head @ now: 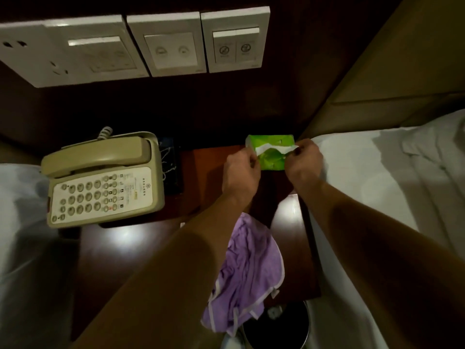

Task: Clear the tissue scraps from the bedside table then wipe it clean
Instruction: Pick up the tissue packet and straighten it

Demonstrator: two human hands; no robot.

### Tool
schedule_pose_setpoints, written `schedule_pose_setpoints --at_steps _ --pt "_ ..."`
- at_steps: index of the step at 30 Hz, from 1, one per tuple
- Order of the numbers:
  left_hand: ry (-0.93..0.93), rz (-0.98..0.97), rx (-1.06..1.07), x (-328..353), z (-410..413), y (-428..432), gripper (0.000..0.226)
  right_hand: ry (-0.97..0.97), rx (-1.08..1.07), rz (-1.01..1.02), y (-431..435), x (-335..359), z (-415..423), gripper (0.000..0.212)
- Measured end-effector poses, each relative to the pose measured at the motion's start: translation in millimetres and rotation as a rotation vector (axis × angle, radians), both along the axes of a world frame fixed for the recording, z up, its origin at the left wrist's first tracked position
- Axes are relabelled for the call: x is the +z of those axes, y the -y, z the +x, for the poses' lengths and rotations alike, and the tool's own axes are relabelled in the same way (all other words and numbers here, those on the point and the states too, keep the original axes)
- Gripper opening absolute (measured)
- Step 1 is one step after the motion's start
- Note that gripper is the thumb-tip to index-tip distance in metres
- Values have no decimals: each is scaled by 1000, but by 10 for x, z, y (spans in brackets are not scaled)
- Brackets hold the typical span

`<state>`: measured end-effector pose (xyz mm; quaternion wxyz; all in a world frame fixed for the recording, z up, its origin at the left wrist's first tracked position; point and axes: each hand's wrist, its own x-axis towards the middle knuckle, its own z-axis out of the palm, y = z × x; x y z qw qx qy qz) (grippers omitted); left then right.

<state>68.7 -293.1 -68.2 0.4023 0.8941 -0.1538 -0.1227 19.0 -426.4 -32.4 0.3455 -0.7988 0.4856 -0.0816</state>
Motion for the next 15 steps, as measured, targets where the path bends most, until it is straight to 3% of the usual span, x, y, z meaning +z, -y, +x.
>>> schedule_pose_setpoints --at_steps 5,9,15 --pt "-4 39 -31 -14 54 -27 5 -40 69 16 16 -28 -15 26" --pt "-6 60 -52 82 112 -156 23 -55 101 18 -51 -32 -35 35" --pt "113 35 -137 396 102 -642 33 -9 15 -163 -398 102 -33 42"
